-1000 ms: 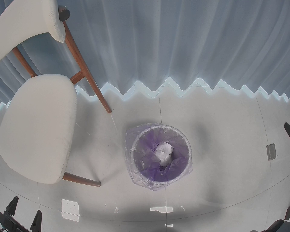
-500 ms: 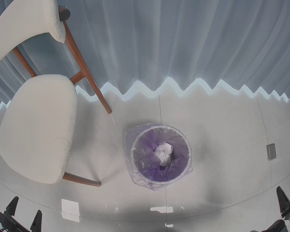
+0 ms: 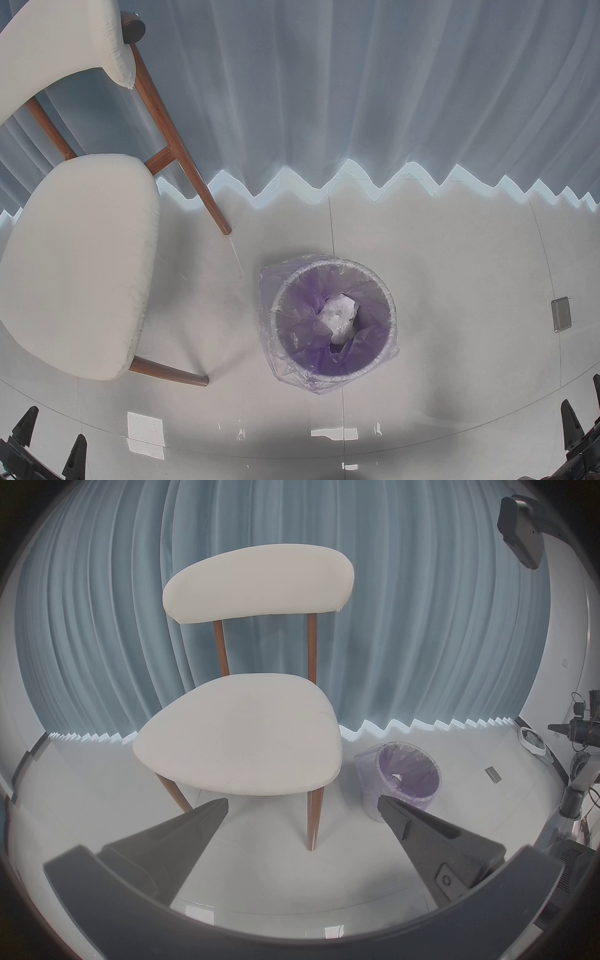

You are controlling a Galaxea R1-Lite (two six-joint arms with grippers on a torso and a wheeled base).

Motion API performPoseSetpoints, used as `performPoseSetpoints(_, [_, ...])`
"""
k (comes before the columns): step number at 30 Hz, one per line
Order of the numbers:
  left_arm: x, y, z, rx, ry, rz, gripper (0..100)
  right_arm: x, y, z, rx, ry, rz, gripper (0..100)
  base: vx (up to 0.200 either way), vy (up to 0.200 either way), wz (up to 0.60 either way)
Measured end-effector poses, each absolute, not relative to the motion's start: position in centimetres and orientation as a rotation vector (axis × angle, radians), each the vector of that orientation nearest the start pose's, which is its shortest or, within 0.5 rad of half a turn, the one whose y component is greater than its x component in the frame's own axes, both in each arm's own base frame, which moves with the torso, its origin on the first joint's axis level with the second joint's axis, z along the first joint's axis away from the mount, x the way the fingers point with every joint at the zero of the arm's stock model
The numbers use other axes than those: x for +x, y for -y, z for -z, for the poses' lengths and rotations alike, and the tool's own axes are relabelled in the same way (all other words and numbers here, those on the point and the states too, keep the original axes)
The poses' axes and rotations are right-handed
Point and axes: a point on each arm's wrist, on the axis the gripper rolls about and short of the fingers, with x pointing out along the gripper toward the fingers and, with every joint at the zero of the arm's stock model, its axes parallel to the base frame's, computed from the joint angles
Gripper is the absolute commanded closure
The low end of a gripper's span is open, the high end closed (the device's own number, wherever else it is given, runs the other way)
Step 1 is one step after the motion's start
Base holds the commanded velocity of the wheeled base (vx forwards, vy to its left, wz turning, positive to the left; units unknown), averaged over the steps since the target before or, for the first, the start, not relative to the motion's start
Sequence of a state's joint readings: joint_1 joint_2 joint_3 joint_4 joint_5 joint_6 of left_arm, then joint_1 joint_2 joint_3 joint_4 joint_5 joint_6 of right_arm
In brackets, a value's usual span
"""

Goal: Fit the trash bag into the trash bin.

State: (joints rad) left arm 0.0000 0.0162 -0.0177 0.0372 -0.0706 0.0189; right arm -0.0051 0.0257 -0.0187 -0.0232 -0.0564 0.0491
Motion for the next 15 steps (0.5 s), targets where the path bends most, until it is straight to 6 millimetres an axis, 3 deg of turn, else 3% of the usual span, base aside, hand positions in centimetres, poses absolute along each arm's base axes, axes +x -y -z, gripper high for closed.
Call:
performPoseSetpoints(8, [-2.30, 0.16, -7.70, 0.021, -0.034, 0.072, 0, -2.32, -0.05, -8.03, -0.036, 0.003, -0.021, 0, 0.000, 0.000, 0.00])
performPoseSetpoints(15, [-2.30, 0.16, -7.70, 0.021, -0.034, 0.073, 0, -2.33, -0.04, -8.01, 0.014, 0.002, -0.019, 0, 0.000, 0.000, 0.00])
